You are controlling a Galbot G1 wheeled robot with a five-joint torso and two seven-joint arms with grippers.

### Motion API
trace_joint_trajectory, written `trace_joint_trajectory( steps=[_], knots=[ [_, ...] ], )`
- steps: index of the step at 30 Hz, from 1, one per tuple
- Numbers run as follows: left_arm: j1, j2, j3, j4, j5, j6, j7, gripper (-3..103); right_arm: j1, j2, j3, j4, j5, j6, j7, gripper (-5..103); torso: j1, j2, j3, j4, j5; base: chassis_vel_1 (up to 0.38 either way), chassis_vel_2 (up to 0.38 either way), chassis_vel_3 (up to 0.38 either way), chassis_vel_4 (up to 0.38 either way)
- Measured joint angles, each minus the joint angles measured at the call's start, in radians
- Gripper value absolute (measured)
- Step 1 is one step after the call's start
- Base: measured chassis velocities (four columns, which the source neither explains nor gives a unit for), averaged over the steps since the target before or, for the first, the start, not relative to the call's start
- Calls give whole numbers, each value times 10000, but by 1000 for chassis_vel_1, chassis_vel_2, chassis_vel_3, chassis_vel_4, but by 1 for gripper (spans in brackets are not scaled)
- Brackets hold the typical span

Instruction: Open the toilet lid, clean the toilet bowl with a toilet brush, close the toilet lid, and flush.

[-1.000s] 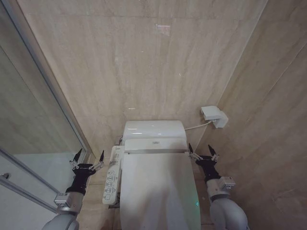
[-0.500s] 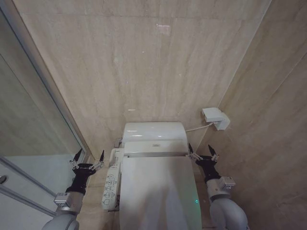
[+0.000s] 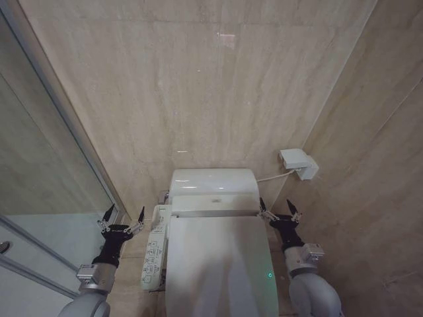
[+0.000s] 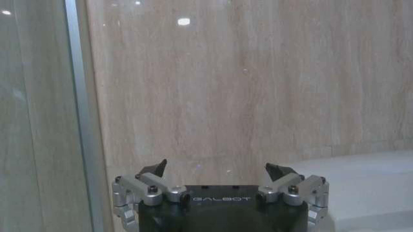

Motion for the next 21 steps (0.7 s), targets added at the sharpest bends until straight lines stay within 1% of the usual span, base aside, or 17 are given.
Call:
trace_joint_trajectory(
  steps=[4, 7, 8, 9, 12, 13, 16, 17, 20, 21],
  knots=[
    [-65, 40, 2, 129, -1, -47, 5, 100, 1, 0, 0, 0, 0, 0, 0, 100, 3, -1, 2, 0, 1, 0, 0, 0, 0],
    [-427, 227, 6, 696, -79, -213, -8, 100, 1, 0, 0, 0, 0, 0, 0, 100, 2, 0, 1, 0, 1, 0, 0, 0, 0],
    [-427, 227, 6, 696, -79, -213, -8, 100, 1, 0, 0, 0, 0, 0, 0, 100, 2, 0, 1, 0, 1, 0, 0, 0, 0],
    [-710, 363, 18, 1226, -155, -390, -3, 100, 1, 0, 0, 0, 0, 0, 0, 100, 3, 0, 1, -3, 0, 0, 0, 0, 0],
    [-1321, 769, 205, 2587, -377, -852, 108, 100, 1, 0, 0, 0, 0, 0, 0, 100, 3, -1, 2, 0, -3, 0, 0, 0, 0],
    [-1321, 769, 205, 2587, -377, -852, 108, 100, 1, 0, 0, 0, 0, 0, 0, 100, 3, -1, 2, 0, -3, 0, 0, 0, 0],
    [-2119, 1195, 412, 3814, -645, -1210, 360, 100, 1, -1, -1, -1, 0, 0, 0, 100, 3, -1, 2, -1, -2, 0, 0, 0, 0],
    [-2119, 1195, 412, 3814, -645, -1210, 360, 100, 1, -1, -1, -1, 0, 0, 0, 100, 3, -1, 2, -1, -2, 0, 0, 0, 0],
    [-2999, 1660, 644, 4794, -740, -1448, 618, 100, 1, 0, -1, 0, -1, 0, 0, 100, 3, -1, 3, 1, -1, 0, 0, 0, 0],
    [-2999, 1660, 644, 4794, -740, -1448, 618, 100, 1, 0, -1, 0, -1, 0, 0, 100, 3, -1, 3, 1, -1, 0, 0, 0, 0]
  ],
)
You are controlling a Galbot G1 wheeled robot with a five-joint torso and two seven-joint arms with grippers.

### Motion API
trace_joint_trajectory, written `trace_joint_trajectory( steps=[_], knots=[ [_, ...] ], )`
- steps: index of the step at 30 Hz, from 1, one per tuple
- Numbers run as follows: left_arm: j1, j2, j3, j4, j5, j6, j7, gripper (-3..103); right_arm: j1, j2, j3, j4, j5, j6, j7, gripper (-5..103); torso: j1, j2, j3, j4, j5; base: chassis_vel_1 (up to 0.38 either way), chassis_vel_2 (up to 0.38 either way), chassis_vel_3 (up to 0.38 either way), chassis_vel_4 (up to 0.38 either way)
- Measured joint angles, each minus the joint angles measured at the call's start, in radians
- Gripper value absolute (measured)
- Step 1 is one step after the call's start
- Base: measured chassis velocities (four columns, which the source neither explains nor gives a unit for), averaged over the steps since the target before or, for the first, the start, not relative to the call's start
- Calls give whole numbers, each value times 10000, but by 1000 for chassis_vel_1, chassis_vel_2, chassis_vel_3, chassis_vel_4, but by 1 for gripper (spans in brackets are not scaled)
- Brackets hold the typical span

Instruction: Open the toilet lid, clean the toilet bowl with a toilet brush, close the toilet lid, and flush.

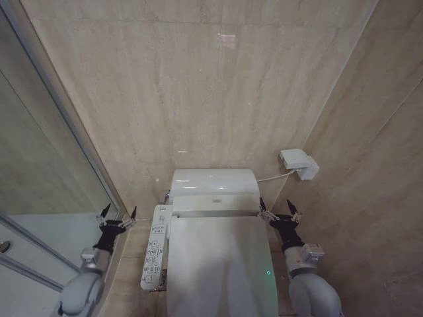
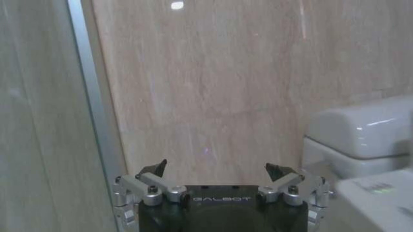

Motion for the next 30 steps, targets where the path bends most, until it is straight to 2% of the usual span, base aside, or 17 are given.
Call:
trace_joint_trajectory(
  steps=[3, 4, 6, 7, 9, 14, 19, 24, 26, 27, 28, 30],
  knots=[
    [-1144, 295, 536, 1027, 42, -193, 187, 100, 0, 0, 0, 0, 0, 0, 0, 100, 1, 0, 0, -3, 3, 0, 0, 0, 0],
    [-1144, 295, 536, 1027, 42, -193, 187, 100, 0, 0, 0, 0, 0, 0, 0, 100, 1, 0, 0, -3, 3, 0, 0, 0, 0],
    [-1979, 309, 1049, 1876, 125, -462, 270, 100, 0, 0, 0, 0, 0, 0, 0, 100, 1, 0, 0, -7, 0, 0, 0, 0, 0],
    [-1979, 309, 1049, 1876, 125, -462, 270, 100, 0, 0, 0, 0, 0, 0, 0, 100, 1, 0, 0, -7, 0, 0, 0, 0, 0],
    [-2580, 288, 1482, 2617, 286, -768, 434, 100, 0, 0, 1, 0, 0, 0, 1, 100, 1, -1, 1, -4, 0, 0, 0, 0, 0],
    [-3409, 176, 2059, 3713, 610, -1243, 706, 100, -1, 0, 0, 0, 0, 0, 1, 100, 1, 0, 1, -2, 0, 0, 0, 0, 0],
    [-3805, 140, 2337, 4085, 663, -1380, 866, 100, 0, 0, 0, 0, 0, 0, 1, 100, 1, -1, 0, -3, 1, 0, 0, 0, 0],
    [-4186, 218, 2500, 4335, 759, -1590, 1422, 100, 0, 0, 0, 0, 0, 0, 1, 100, 1, 0, -1, -3, 3, 0, 0, 0, 0],
    [-4265, 211, 2412, 4449, 872, -1738, 2041, 100, 0, 0, 0, 0, 0, 0, 1, 100, 1, 0, 0, -2, 2, 0, 0, 0, 0],
    [-4296, 203, 2381, 4516, 895, -1830, 2262, 86, 0, 0, 0, 0, 0, 0, 0, 100, 1, 0, -1, -1, 3, 0, 0, 0, 0],
    [-4296, 203, 2381, 4516, 895, -1830, 2262, 86, 0, 0, 0, 0, 0, 0, 0, 100, 1, 0, -1, -1, 3, 0, 0, 0, 0],
    [-4327, 201, 2309, 4667, 916, -2092, 2964, 86, 0, 0, 0, 0, 0, 0, 1, 100, 1, 0, 0, -1, 2, 0, 0, 0, 0]
  ],
)
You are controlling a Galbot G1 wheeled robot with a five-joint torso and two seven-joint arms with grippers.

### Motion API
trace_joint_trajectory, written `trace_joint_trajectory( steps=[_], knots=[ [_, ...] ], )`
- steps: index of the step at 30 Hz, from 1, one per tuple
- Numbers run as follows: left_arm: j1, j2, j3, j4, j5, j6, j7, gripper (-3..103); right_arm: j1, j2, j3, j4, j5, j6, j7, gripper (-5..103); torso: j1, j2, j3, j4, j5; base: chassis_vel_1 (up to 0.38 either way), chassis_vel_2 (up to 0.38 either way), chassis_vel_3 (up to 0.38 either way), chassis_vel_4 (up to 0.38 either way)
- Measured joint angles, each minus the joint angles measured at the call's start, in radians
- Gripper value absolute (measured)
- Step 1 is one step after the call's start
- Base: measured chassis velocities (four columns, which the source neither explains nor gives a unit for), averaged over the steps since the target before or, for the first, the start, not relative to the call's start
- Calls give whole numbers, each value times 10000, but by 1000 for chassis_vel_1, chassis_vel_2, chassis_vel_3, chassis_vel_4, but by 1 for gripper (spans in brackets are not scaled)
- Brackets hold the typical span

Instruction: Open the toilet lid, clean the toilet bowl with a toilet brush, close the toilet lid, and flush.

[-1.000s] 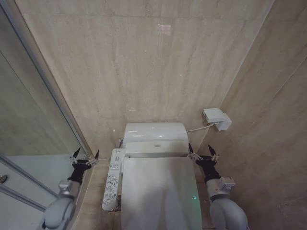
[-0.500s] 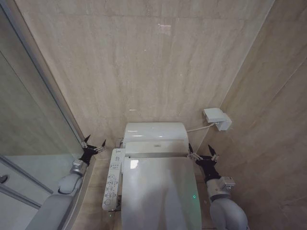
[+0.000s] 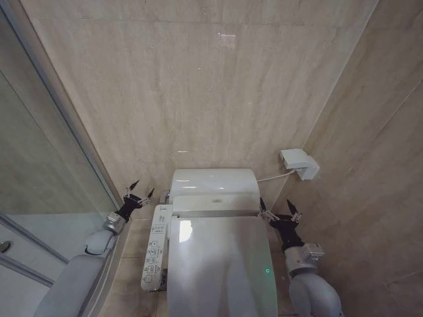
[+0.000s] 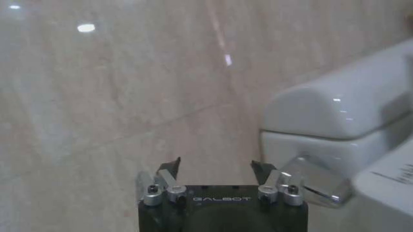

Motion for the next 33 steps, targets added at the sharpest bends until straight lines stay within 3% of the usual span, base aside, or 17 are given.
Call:
trace_joint_trajectory(
  steps=[3, 4, 11, 12, 18, 19, 33],
  knots=[
    [14, 15, -20, 90, 1, -211, 484, 86, 0, 0, 0, 0, 0, 0, 0, 100, 0, 0, 0, 0, 0, 0, 0, 0, 0],
    [23, 23, -22, 142, 9, -291, 648, 59, 0, 0, 0, 0, 0, 0, 0, 100, 0, 0, 0, -1, 0, 0, 0, 0, 0],
    [-93, 23, 48, 504, 173, -665, 1115, 59, 0, 0, 0, 0, 1, 0, 0, 100, -1, 0, 0, 0, -1, 0, 0, 0, 0],
    [-144, 20, 85, 563, 188, -703, 1184, 32, 0, 0, 0, 0, 0, 0, 0, 100, -1, 0, 0, 0, 0, 0, 0, 0, 0],
    [-427, -19, 281, 863, 227, -824, 1327, 32, 0, 0, 0, 0, 0, 0, 0, 100, -1, 0, 0, -1, 0, 0, 0, 0, 0],
    [-495, -40, 337, 955, 238, -864, 1356, 5, 0, 0, 0, 0, 0, 0, 0, 100, -1, 0, 0, -1, 0, 0, 0, 0, 0],
    [-686, -278, 616, 1137, 345, -974, 1496, 0, 0, 0, 0, 0, 0, 0, 0, 100, -1, 1, -1, 0, 1, 0, 0, 0, 0]
  ],
)
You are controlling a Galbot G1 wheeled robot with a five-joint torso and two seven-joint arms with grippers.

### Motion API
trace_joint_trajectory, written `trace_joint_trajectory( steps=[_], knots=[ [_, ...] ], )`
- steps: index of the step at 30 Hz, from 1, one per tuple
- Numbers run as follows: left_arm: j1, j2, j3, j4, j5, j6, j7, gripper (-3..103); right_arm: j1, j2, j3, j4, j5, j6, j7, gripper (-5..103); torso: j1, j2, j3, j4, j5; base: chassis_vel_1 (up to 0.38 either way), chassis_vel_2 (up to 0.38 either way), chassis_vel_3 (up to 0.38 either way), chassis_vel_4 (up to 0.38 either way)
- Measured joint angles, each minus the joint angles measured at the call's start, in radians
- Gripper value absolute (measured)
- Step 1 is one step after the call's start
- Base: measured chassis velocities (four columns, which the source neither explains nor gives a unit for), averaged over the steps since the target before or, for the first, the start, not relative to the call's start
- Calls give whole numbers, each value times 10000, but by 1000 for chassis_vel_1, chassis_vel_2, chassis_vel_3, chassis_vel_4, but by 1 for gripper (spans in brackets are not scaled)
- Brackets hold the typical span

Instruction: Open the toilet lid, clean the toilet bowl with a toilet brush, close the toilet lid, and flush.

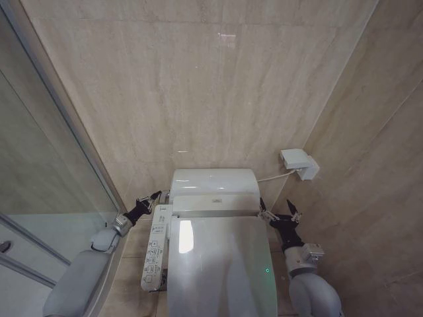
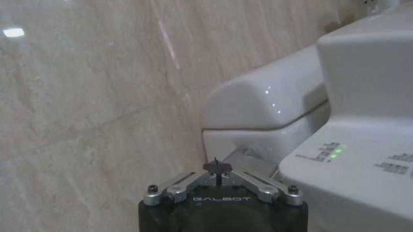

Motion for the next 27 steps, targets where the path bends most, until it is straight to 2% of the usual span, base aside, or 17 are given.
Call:
trace_joint_trajectory(
  steps=[15, 24, 25, 27],
  knots=[
    [310, -120, -64, -12, 177, -115, 110, 0, 0, 0, 0, 0, 0, 0, 0, 100, -2, 3, -3, 1, 3, 0, 0, 0, 0],
    [571, -288, -136, 61, 323, -102, 188, 0, -1, 0, -1, 0, 0, 0, -1, 100, -1, -1, 3, 10, -3, 0, 0, 0, 0],
    [586, -321, -164, 86, 331, -98, 190, 0, -1, -6, 0, -1, 0, -1, -1, 100, 1, -3, 6, 8, -20, 0, 0, 0, 0],
    [582, -366, -127, 158, 353, -110, 208, 0, 1, 0, -1, 0, 0, 0, 0, 100, 1, -2, 4, -4, -3, 0, 0, 0, 0]
  ],
)
